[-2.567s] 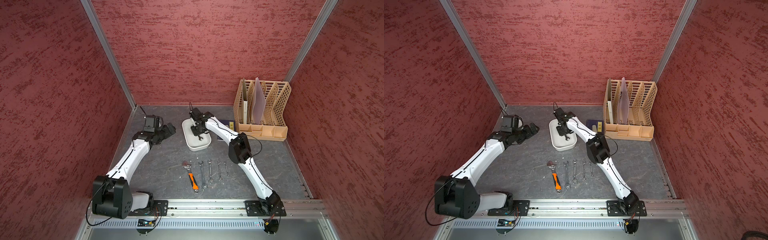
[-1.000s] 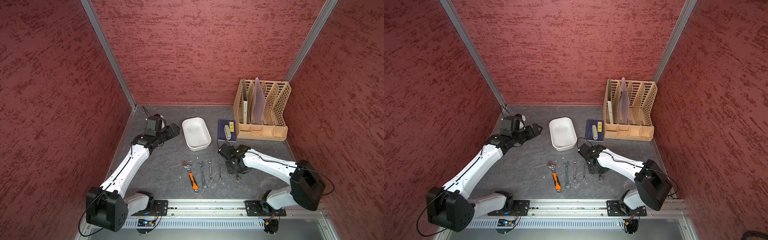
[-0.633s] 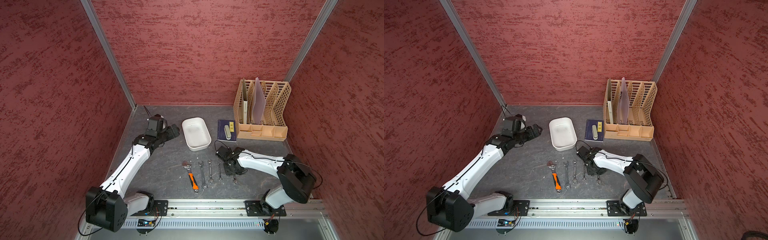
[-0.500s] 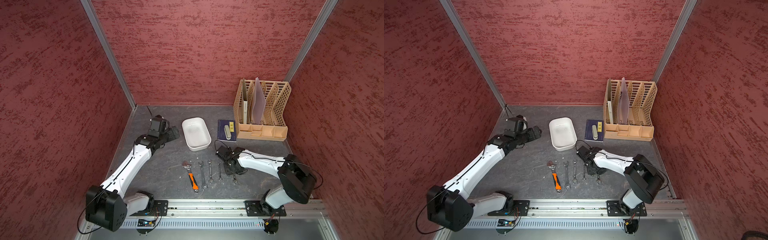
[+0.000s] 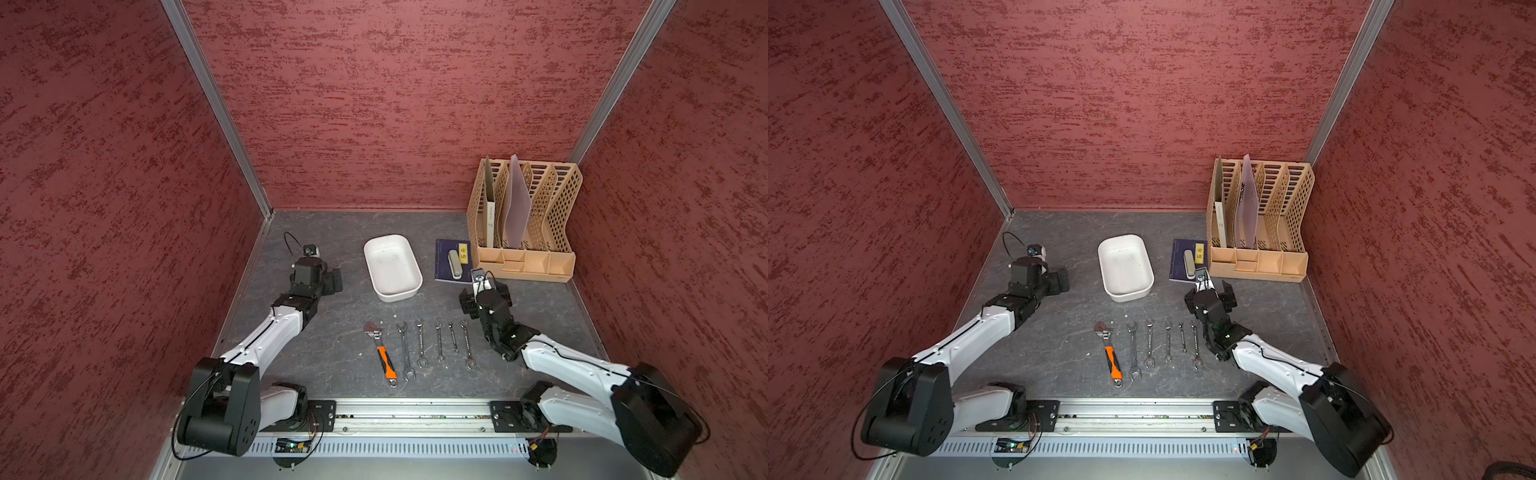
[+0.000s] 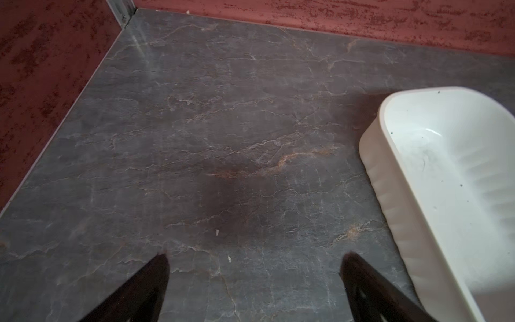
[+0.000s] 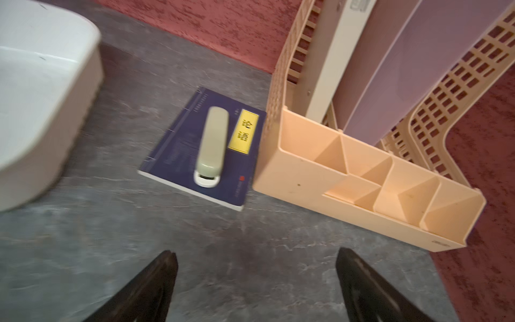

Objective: Take out the wrench from the storage box
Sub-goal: Reset both arms

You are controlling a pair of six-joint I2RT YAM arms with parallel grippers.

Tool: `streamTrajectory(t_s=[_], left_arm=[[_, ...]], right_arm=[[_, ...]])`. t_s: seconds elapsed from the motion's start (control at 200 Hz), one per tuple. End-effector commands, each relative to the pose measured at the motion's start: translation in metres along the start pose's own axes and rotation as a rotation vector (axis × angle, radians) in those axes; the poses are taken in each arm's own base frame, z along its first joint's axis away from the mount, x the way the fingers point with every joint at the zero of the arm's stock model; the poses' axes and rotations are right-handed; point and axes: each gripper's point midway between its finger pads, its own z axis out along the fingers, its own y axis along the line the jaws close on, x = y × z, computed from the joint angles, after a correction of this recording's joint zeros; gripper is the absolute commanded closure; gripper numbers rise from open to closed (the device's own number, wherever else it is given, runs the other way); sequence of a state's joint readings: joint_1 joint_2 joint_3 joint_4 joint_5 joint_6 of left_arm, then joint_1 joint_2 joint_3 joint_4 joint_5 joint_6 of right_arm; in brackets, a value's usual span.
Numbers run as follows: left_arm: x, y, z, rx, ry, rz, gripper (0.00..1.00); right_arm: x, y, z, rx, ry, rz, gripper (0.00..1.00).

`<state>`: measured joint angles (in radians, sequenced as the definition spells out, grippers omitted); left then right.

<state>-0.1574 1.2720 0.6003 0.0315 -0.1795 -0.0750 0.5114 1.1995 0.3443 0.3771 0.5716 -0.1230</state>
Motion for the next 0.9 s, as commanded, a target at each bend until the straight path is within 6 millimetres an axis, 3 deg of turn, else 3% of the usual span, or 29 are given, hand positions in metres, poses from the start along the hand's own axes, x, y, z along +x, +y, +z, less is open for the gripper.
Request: streamTrajectory(t_s=[0.0, 0.09, 0.155, 0.27, 0.326, 0.411, 0.897], left_arm=[[-0.037, -0.01, 0.009, 0.044, -0.252, 0.134, 0.0], [-0.031, -0.012, 0.016, 0.078, -0.315, 0.15, 0.0], [-0.031, -0.009, 0.021, 0.077, -0.345, 0.165, 0.0], [-0.03, 0.025, 0.028, 0.052, -0.333, 0.013, 0.0], [-0.021, 0.025, 0.029, 0.095, -0.372, -0.004, 0.0], [-0.022, 0.026, 0.031, 0.121, -0.365, -0.015, 0.0], [-0.022, 0.027, 0.031, 0.122, -0.356, -0.023, 0.0]], right_arm=[[-0.048, -0.026, 0.016, 0.029, -0.286, 0.112, 0.06], [-0.046, -0.032, 0.037, 0.097, -0.292, 0.054, 0.04], [-0.039, -0.059, 0.052, 0.224, -0.247, 0.133, 0.02], [-0.022, -0.074, 0.059, 0.028, -0.225, 0.301, 0.02], [-0.012, -0.083, 0.066, 0.032, -0.245, 0.35, 0.02], [-0.013, -0.073, 0.078, -0.05, -0.165, 0.339, 0.02], [-0.013, -0.066, 0.081, -0.134, -0.153, 0.332, 0.02]])
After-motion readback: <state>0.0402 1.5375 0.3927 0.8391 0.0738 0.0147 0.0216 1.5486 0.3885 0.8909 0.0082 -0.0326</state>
